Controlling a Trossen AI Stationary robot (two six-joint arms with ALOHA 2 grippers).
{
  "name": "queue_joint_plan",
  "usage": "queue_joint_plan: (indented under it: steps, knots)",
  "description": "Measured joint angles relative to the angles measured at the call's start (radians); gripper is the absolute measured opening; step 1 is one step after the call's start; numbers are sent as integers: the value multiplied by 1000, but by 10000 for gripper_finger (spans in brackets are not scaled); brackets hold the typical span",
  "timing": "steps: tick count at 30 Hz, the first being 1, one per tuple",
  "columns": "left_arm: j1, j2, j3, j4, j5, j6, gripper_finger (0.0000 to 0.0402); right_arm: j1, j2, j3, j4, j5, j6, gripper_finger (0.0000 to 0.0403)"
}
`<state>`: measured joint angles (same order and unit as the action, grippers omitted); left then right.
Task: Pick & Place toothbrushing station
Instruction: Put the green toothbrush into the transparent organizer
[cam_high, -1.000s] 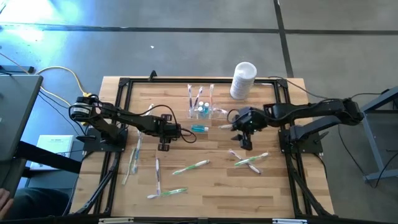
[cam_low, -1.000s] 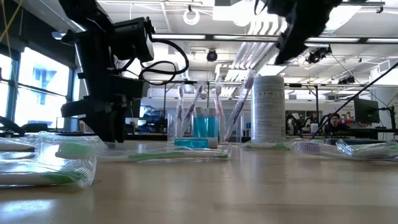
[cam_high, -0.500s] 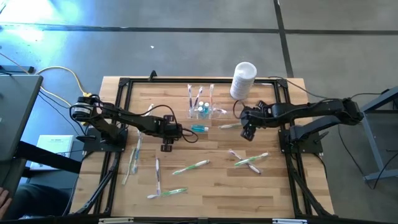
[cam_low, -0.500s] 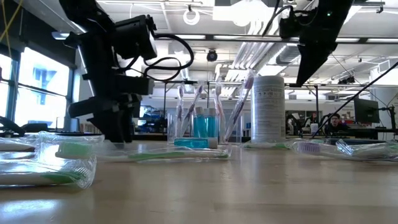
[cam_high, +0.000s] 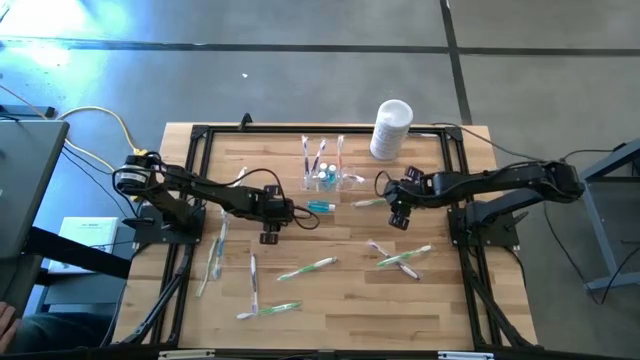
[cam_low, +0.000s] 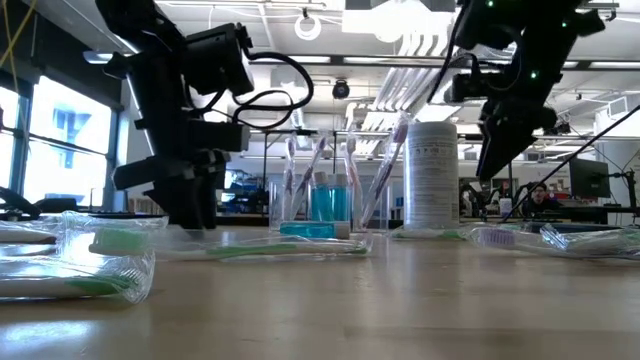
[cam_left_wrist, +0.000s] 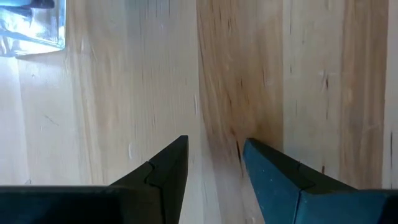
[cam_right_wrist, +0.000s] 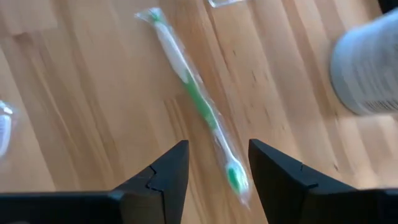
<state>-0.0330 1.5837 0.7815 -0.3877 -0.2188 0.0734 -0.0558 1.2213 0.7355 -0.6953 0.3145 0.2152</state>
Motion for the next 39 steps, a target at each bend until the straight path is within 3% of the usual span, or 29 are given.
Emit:
queue_joint_plan:
  steps: [6,14,26,39]
  knots:
    - [0,1,0,17,0,1,161,-50,0,-60,119,-15,-58,158]
    - [0,1,0,26,0,7,161,-123,0,-149,272,-190,-117,158]
    - [0,1,0,28,0,8,161,-192,43,-255,451,-210,-246,158]
    - [0,1,0,33,0,8,161,-262,223,-272,547,-237,-238,153]
